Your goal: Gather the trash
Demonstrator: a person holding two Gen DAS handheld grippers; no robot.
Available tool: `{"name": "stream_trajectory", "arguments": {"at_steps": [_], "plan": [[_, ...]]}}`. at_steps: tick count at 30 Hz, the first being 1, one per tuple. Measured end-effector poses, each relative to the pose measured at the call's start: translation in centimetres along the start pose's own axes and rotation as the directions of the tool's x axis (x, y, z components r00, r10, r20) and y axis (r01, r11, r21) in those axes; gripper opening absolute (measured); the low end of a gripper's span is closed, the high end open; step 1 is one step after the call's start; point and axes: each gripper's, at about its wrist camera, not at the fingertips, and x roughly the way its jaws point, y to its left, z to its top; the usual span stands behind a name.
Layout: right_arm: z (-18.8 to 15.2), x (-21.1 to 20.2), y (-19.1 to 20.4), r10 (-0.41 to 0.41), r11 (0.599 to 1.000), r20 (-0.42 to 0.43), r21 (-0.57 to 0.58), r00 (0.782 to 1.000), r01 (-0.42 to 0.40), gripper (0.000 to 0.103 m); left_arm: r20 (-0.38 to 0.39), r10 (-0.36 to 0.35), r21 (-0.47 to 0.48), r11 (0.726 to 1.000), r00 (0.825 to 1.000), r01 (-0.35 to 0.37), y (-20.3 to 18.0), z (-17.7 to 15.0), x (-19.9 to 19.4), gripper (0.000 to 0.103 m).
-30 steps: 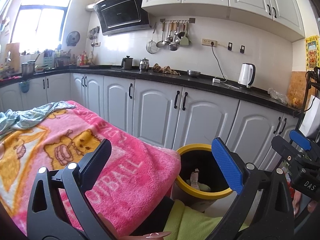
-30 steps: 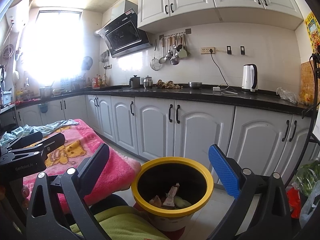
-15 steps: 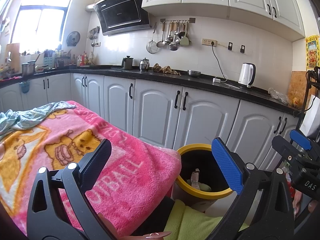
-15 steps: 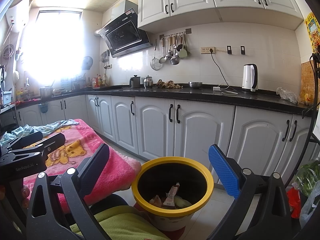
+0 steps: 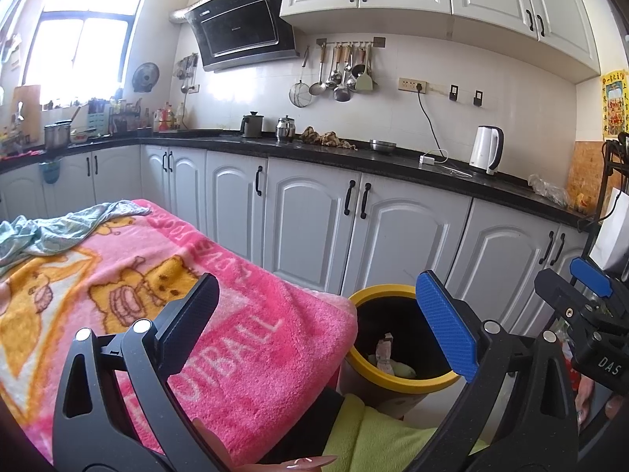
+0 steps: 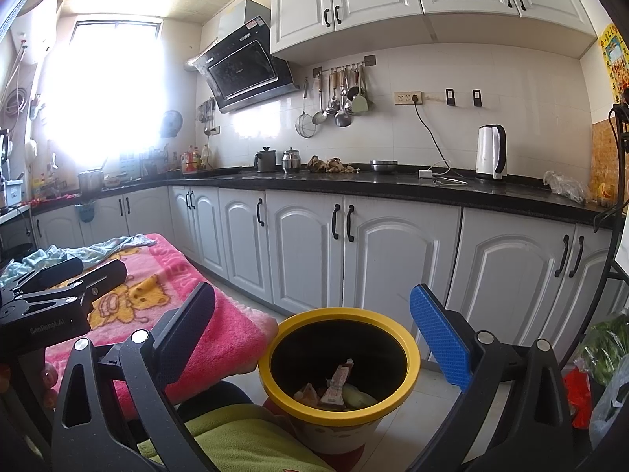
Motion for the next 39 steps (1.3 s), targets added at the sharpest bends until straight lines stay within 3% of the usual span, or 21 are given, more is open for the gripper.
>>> {"name": "stream_trajectory", "arguments": {"at_steps": [31, 39], "plan": [[-0.02, 0.06, 0.04, 0.001, 1.0, -0.002, 0.0, 1.0, -0.001, 0.097, -0.009, 0.0, 0.003, 1.0, 1.0, 0.0, -0.13, -0.07, 0.07, 0.092], [-0.43, 0.45, 0.16, 0.007, 1.0, -0.013, -0.003, 1.0, -0.007, 0.097, -0.043, 0.016, 0.017, 1.0, 0.999, -0.015, 0.03, -0.22, 0.78, 0.092]]}}
